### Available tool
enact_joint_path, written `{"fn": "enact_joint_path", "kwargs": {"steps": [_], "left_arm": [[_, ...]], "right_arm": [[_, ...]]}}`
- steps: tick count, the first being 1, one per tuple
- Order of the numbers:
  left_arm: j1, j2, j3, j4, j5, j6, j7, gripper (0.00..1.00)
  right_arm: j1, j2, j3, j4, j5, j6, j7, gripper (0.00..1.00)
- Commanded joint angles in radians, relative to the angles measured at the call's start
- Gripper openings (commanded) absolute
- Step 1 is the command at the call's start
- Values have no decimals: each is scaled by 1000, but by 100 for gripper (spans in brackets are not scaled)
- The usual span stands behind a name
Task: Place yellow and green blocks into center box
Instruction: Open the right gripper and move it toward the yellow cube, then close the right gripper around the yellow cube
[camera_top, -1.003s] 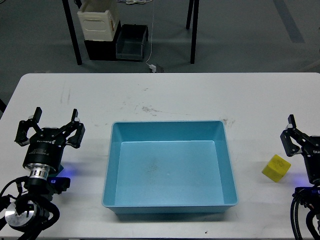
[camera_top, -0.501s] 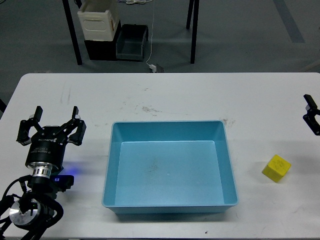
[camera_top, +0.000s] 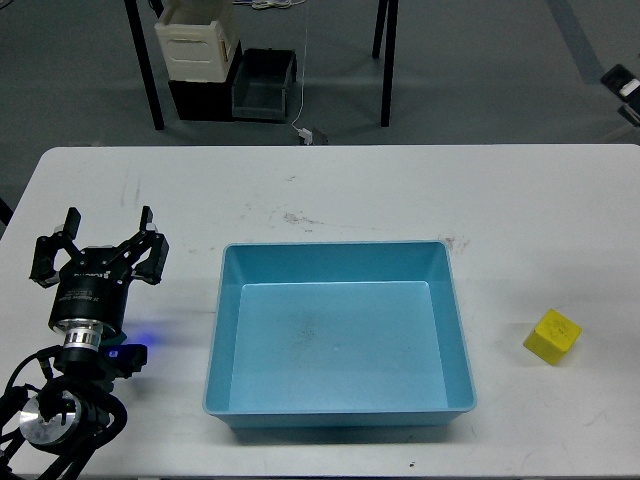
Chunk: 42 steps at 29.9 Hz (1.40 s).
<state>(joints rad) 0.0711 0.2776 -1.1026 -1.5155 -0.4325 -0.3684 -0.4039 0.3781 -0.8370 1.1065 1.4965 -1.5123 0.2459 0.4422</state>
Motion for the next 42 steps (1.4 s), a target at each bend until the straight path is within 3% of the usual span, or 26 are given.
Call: {"fn": "enact_joint_path", "kwargs": {"steps": [1, 10, 16, 22, 33, 42], "left_arm": [[3, 0, -8, 1, 0, -1, 0, 100], [3, -12, -8, 3, 0, 0, -1, 100], [6, -11, -6, 5, 0, 3, 0, 100], [4, -11, 0, 5, 0, 3, 0, 100], [7, -12, 9, 1, 0, 2, 0, 100], [7, -11, 9, 3, 0, 3, 0, 100]], "right_arm": [[137, -149, -245, -1, -87, 4, 47, 100], [439, -231, -759, -4, -372, 13, 47, 99], [561, -225, -965, -15, -520, 136, 47, 100], [578, -206, -999, -41, -609, 161, 47, 100], [587, -51, -1039, -157, -615, 165, 47, 100], [601, -47, -1087, -174, -620, 197, 47, 98]]}}
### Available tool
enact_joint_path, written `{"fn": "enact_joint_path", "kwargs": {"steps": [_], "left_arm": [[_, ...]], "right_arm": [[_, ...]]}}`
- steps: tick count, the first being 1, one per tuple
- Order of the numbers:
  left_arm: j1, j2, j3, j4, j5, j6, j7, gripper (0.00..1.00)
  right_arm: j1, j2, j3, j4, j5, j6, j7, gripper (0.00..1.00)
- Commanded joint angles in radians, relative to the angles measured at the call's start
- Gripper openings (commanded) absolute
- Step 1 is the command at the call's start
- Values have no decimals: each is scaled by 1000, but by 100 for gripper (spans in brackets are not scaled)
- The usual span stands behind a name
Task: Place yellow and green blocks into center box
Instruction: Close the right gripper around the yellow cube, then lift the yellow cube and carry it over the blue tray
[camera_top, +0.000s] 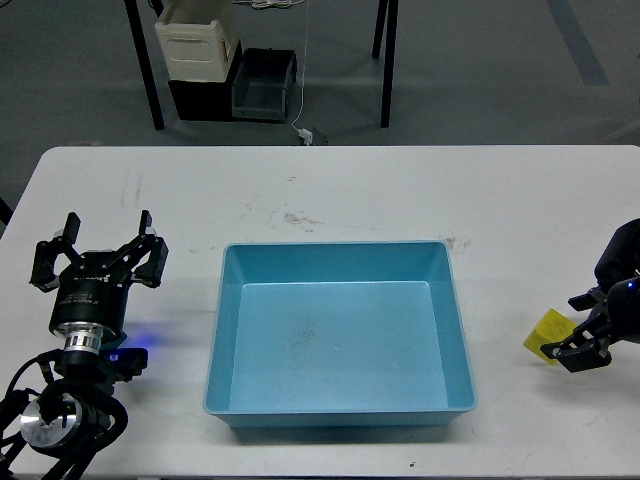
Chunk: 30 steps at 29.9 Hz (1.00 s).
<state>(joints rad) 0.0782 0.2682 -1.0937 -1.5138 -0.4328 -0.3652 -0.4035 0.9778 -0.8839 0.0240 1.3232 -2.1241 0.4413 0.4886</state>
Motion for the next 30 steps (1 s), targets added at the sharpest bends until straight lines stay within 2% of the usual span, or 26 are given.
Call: {"fn": "enact_joint_path", "kwargs": {"steps": [1, 8, 14, 18, 19, 20, 21, 22, 26, 30], "left_arm": [[0, -3, 0, 1, 2, 0, 0, 100], [0, -1, -2, 3, 2, 0, 0, 100], [2, -3, -6, 6, 2, 0, 0, 100], [3, -1, -6, 6, 2, 0, 0, 100], [3, -1, -6, 6, 2, 0, 0, 100], [3, -1, -8, 6, 2, -1, 0, 100], [3, -1, -8, 6, 2, -1, 0, 100], [5, -1, -9, 6, 2, 0, 0, 100], [8, -1, -11, 6, 2, 0, 0, 100], [9, 0, -12, 6, 2, 0, 0, 100]], "right_arm": [[-1, 0, -7, -1, -8, 2, 0, 97], [-1, 16, -32, -5, -5, 2, 0, 95], [-4, 62, -33, -45, -8, 2, 0, 74], [-1, 80, -33, -53, -5, 2, 0, 68], [1, 80, -33, -53, -7, 2, 0, 64], [1, 80, -33, -55, -7, 2, 0, 50], [1, 77, -35, -53, -8, 7, 0, 29], [2, 76, -33, -55, -8, 7, 0, 20], [21, 69, -33, -50, -7, 5, 0, 18], [116, 43, -19, -42, 7, 2, 0, 18]]}}
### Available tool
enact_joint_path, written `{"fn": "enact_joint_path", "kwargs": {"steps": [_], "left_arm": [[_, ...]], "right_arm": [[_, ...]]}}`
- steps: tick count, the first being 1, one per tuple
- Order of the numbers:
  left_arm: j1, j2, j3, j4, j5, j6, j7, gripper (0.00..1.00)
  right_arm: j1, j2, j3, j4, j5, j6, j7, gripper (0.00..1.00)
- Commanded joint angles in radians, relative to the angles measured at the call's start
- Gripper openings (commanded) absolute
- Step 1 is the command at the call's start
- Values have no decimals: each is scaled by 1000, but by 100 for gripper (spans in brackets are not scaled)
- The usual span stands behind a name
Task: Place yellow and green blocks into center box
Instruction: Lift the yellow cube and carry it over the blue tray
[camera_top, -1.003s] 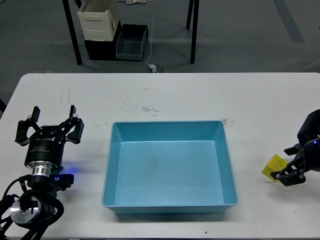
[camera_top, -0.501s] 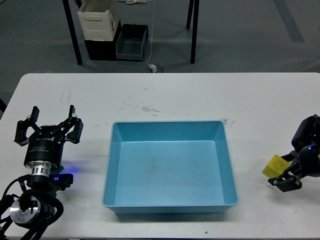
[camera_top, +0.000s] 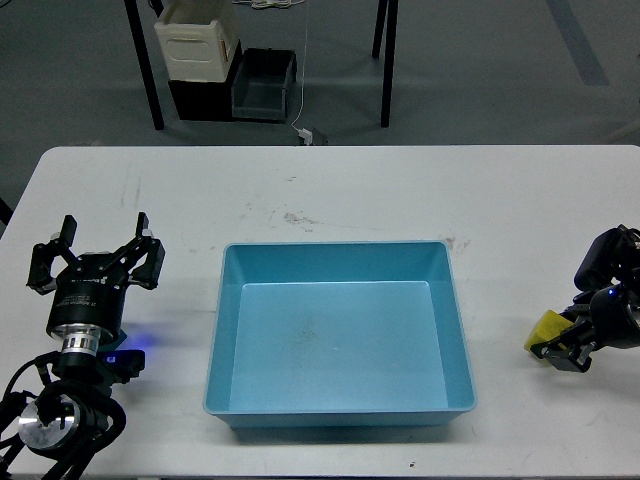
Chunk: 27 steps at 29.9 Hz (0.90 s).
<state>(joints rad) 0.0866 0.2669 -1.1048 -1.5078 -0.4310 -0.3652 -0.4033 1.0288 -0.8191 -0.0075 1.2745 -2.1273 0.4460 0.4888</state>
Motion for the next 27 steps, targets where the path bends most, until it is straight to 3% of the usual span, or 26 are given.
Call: {"fn": "enact_joint_path", "kwargs": {"steps": [1, 4, 11, 18, 27], "left_arm": [[1, 3, -1, 0, 0, 0, 0, 100], [7, 9, -3, 0, 0, -1, 0, 100], [13, 12, -1, -2, 0, -14, 3, 100], [12, 11, -4, -2, 0, -12, 3, 100], [13, 35, -3, -3, 1, -17, 4, 100]], "right_arm": [[103, -40, 18, 11, 13, -3, 0, 18], [219, -63, 23, 49, 23, -4, 0, 12], [401, -26, 17, 187, 67, -6, 0, 12], [467, 200, -84, 184, 113, -1, 0, 12], [445, 529, -207, 5, 124, -1, 0, 12]]}}
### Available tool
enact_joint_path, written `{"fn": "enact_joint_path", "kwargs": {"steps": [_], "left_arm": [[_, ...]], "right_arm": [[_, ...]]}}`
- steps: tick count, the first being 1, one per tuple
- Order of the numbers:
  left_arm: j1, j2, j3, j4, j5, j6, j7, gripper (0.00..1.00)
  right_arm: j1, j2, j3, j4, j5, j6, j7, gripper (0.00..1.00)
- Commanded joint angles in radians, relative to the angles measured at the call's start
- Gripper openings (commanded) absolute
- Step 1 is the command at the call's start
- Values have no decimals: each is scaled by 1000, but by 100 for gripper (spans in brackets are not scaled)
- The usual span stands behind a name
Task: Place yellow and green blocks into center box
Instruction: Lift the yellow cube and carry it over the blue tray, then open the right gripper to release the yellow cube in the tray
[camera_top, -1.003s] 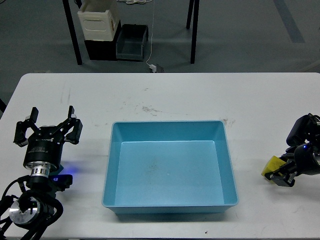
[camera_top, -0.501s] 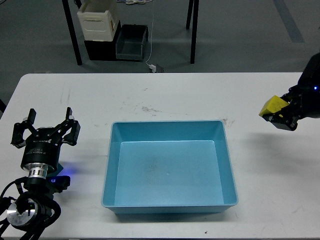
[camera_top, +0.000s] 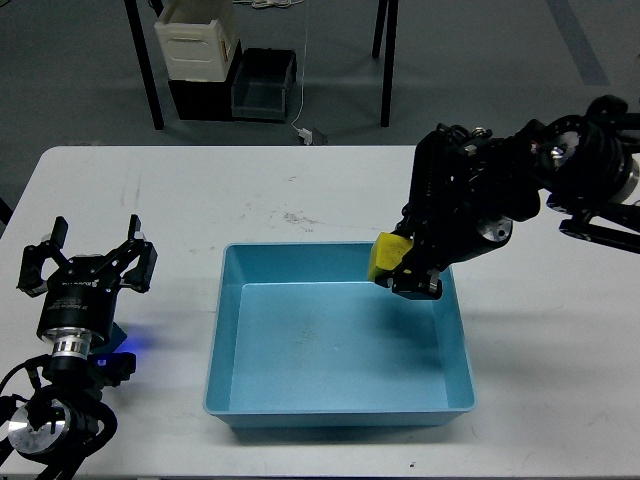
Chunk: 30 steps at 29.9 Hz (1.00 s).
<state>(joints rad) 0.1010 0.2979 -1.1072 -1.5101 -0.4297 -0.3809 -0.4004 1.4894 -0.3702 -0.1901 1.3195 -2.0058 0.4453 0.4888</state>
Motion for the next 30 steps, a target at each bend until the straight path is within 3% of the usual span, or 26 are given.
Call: {"fn": "enact_joint_path", "kwargs": {"steps": [1, 5, 12, 13, 16, 20, 30], "left_arm": [[-1, 6, 0, -1, 0, -1, 2, 100], [-3, 20, 0, -1, 0, -1, 2, 100], [-3, 21, -3, -1, 0, -1, 0, 100], [-1, 21, -2, -1, 0, -1, 0, 100], [-1, 23, -2, -1, 0, -1, 0, 100], [0, 24, -2, -1, 0, -1, 0, 100], [-17, 113, 3, 13, 11, 8, 0, 100]], "right_arm": [[-26, 102, -35, -54, 2, 0, 0, 12], [-69, 180, -72, -108, 4, 0, 0, 13], [-173, 224, -60, -192, 41, -3, 0, 25], [-173, 227, -58, -197, 41, -3, 0, 32], [-172, 229, -52, -198, 48, -13, 0, 70], [-170, 235, -35, -203, 99, -13, 0, 96], [-167, 198, 20, -227, 118, -46, 0, 97]]}}
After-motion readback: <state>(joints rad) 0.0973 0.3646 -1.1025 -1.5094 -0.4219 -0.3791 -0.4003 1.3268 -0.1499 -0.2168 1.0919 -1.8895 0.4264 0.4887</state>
